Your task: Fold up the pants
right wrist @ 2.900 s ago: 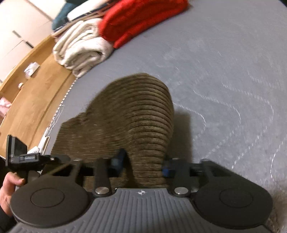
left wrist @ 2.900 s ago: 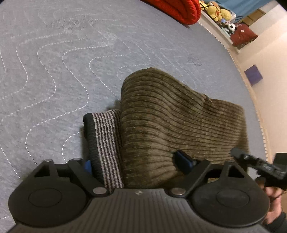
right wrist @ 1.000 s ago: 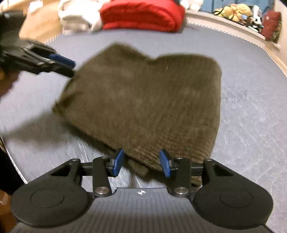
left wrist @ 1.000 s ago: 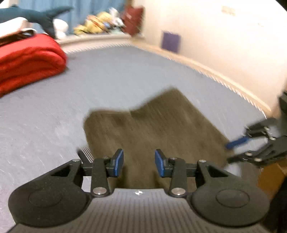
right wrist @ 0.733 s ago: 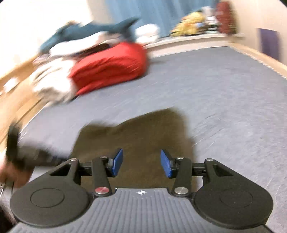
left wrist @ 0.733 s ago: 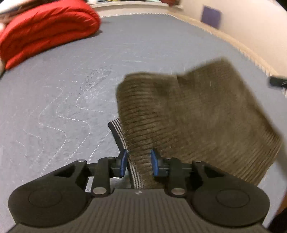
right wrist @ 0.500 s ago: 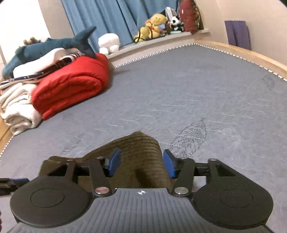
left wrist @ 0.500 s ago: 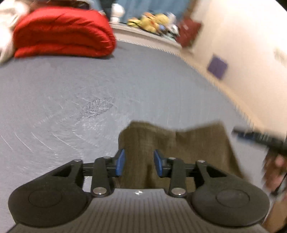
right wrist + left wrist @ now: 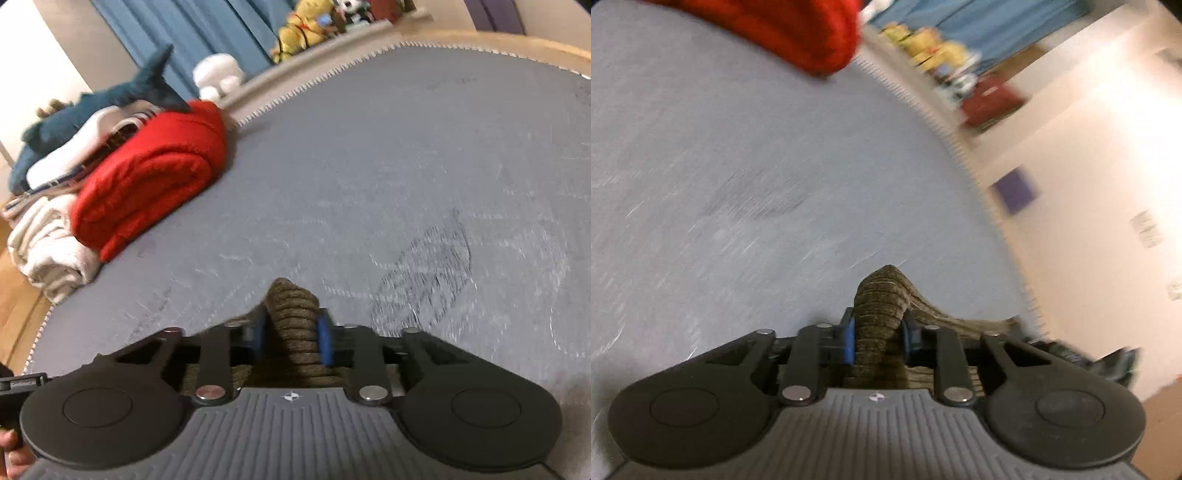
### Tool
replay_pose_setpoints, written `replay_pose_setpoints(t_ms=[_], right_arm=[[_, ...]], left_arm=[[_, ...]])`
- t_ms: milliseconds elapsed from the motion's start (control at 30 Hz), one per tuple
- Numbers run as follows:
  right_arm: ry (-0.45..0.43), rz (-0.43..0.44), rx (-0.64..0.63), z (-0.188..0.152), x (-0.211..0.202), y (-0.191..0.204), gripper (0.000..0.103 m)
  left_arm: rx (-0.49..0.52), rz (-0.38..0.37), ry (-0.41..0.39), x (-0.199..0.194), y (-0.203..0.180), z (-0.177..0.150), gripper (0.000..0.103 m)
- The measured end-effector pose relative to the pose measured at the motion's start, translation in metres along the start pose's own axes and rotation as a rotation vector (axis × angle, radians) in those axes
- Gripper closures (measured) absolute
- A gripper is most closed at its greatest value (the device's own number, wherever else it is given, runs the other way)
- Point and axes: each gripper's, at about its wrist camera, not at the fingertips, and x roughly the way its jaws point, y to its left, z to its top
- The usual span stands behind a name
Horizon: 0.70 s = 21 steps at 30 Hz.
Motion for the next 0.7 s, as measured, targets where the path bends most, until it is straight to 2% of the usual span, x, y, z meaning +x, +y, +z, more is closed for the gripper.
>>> replay_pose_setpoints(t_ms=[67, 133, 233, 333, 367, 400, 433, 467, 500, 567, 633, 700], right_arm=[[-0.068, 0.013, 0.030, 0.004, -0.006, 0.003, 0.082], [-0.089, 0.009, -0.018, 0.003, -0.002, 0.011, 0.082], [-0.021, -0.064, -0.045, -0.006, 0.024, 0.002, 0.080], [-0.012, -0.097, -0.008, -0.012, 0.037, -0.010, 0.075], [-0.013, -0.108, -0.003, -0.011, 0.037, -0.011, 0.070], [-0.016, -0.121, 0.005, -0.011, 0.036, -0.013, 0.055], [-0.024, -0.151, 0.022, -0.010, 0.032, -0.016, 0.045], [-0.036, -0.177, 0.038, -0.010, 0.027, -0.018, 0.031], [-0.050, -0.200, 0.048, -0.010, 0.021, -0.019, 0.029], [-0.083, -0.249, 0.017, -0.007, 0.007, -0.014, 0.030], [-0.136, -0.364, -0.041, -0.004, -0.013, -0.005, 0.030], [-0.165, -0.366, -0.043, -0.001, -0.034, -0.007, 0.030]], left_arm=[[0.016, -0.004, -0.044, 0.001, -0.004, 0.004, 0.079], [-0.033, 0.041, -0.027, 0.012, 0.008, 0.002, 0.079], [-0.074, 0.109, 0.026, 0.035, 0.028, -0.010, 0.077], [-0.109, 0.125, 0.021, 0.041, 0.035, -0.014, 0.073], [-0.121, 0.132, 0.019, 0.042, 0.037, -0.014, 0.065], [-0.132, 0.153, 0.015, 0.039, 0.037, -0.013, 0.053], [-0.143, 0.178, 0.004, 0.028, 0.038, -0.014, 0.047], [-0.150, 0.196, -0.012, 0.020, 0.035, -0.012, 0.044], [-0.151, 0.211, -0.027, 0.011, 0.033, -0.010, 0.045], [-0.098, 0.262, -0.067, -0.011, 0.019, -0.003, 0.045], [0.016, 0.284, -0.101, -0.037, -0.004, 0.000, 0.045], [0.103, 0.264, -0.105, -0.057, -0.023, -0.003, 0.045]])
